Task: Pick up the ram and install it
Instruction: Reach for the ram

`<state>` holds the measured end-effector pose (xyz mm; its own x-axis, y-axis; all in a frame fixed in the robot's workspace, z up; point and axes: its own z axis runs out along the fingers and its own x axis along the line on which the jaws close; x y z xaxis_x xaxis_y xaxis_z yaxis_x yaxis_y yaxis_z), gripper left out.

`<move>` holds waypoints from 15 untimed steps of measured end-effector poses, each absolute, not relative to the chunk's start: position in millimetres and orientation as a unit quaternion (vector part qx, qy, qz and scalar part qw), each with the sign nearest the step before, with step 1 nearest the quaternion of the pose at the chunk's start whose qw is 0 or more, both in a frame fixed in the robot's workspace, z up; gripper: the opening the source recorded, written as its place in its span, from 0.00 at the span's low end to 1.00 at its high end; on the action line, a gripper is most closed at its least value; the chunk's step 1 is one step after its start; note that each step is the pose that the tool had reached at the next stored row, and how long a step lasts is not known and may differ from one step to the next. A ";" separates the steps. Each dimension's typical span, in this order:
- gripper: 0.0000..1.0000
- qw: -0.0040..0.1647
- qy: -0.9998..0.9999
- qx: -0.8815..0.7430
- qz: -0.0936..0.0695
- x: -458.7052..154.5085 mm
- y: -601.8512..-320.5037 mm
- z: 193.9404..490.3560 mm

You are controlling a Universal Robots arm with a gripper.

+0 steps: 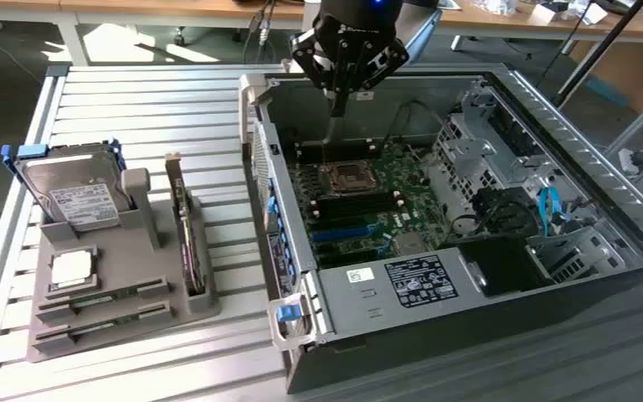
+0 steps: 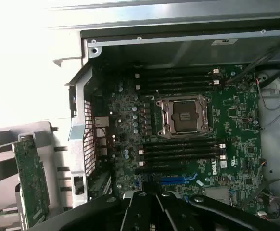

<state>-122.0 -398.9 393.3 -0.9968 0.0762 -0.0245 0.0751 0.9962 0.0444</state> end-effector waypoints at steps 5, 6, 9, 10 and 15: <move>0.11 0.013 0.999 0.038 0.022 -123.5 -398.9 393.4; 0.11 0.013 0.999 0.038 0.022 -124.7 -398.9 393.3; 0.11 0.013 0.999 0.038 0.022 -130.7 -398.9 393.3; 0.11 0.013 0.999 0.038 0.022 -132.7 -398.9 393.3; 0.11 0.013 0.999 0.038 0.022 -139.9 -399.0 393.3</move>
<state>-139.9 -399.0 393.3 -0.9968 0.0762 -0.0245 0.0751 0.9962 0.0444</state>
